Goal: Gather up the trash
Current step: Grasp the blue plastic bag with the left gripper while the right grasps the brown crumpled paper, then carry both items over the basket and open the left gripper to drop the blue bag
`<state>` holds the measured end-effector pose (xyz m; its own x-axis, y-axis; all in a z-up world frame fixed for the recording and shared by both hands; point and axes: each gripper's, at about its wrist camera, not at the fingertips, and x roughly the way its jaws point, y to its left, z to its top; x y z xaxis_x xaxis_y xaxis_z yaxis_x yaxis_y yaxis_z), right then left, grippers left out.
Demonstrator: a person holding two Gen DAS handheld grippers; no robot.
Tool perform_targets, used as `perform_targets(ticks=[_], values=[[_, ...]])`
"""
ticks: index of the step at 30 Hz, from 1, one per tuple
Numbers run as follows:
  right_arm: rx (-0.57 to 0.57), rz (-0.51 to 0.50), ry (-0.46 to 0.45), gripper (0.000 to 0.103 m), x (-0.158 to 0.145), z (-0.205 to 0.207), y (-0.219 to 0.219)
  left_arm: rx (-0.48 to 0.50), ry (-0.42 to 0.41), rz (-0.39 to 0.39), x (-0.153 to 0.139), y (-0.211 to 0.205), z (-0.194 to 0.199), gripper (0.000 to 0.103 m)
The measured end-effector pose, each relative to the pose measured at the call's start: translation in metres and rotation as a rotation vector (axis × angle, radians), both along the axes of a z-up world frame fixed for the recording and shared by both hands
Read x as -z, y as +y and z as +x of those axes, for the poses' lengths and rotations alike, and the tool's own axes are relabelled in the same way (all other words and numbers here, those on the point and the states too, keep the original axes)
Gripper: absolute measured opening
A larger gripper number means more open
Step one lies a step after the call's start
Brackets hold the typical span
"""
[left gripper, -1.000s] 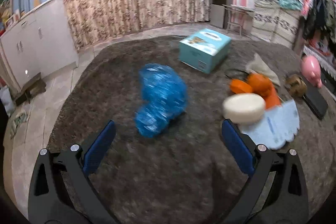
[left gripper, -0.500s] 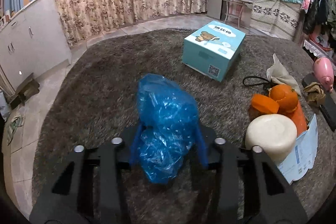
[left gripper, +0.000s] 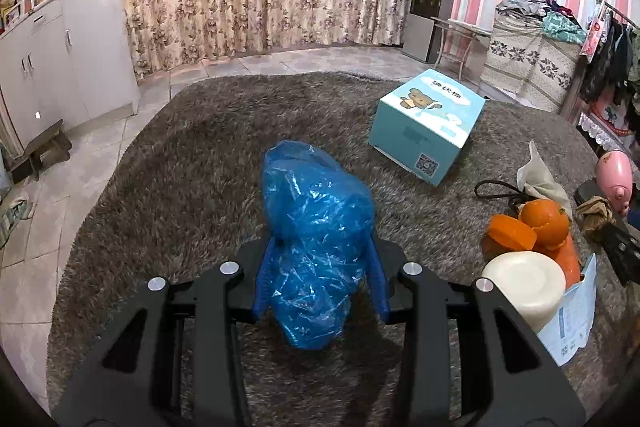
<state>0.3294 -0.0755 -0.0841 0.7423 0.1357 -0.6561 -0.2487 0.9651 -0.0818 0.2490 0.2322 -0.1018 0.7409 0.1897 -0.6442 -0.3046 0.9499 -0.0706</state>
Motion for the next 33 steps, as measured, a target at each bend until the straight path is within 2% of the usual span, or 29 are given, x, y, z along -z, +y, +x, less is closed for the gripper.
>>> perform_targets(ticks=[2,4,5,11,14,18,21,27,30,33], values=[[-0.019,-0.026,0.012,0.076,0.003,0.004,0.007,0.007,0.003,-0.005,0.001,0.003,0.001,0.038],[-0.043,-0.055,0.036,0.053,0.008,0.008,0.014,0.008,0.013,-0.009,0.003,0.003,0.002,0.038],[-0.043,-0.067,0.039,0.047,0.01,0.009,0.016,0.009,0.014,-0.009,0.003,0.002,0.002,0.038],[-0.039,0.004,0.01,0.046,-0.005,-0.003,-0.005,0.022,0.026,-0.002,0.005,0.0,0.004,0.038],[-0.019,0.075,-0.003,0.046,-0.021,-0.021,-0.028,0.027,0.044,0.007,0.006,-0.002,0.008,0.038],[0.026,0.122,-0.037,0.046,-0.039,-0.052,-0.066,0.028,0.041,0.067,-0.001,-0.015,0.005,0.035],[0.093,0.11,-0.076,0.046,-0.053,-0.079,-0.106,0.068,0.005,0.116,-0.018,-0.04,-0.005,0.034],[0.288,0.077,-0.152,0.046,-0.075,-0.135,-0.198,0.159,-0.117,0.102,-0.07,-0.104,-0.019,0.034],[0.369,0.08,-0.174,0.046,-0.08,-0.152,-0.234,0.239,-0.19,0.094,-0.097,-0.151,-0.028,0.034],[0.438,0.073,-0.201,0.046,-0.085,-0.165,-0.267,0.322,-0.228,0.064,-0.113,-0.197,-0.032,0.034]])
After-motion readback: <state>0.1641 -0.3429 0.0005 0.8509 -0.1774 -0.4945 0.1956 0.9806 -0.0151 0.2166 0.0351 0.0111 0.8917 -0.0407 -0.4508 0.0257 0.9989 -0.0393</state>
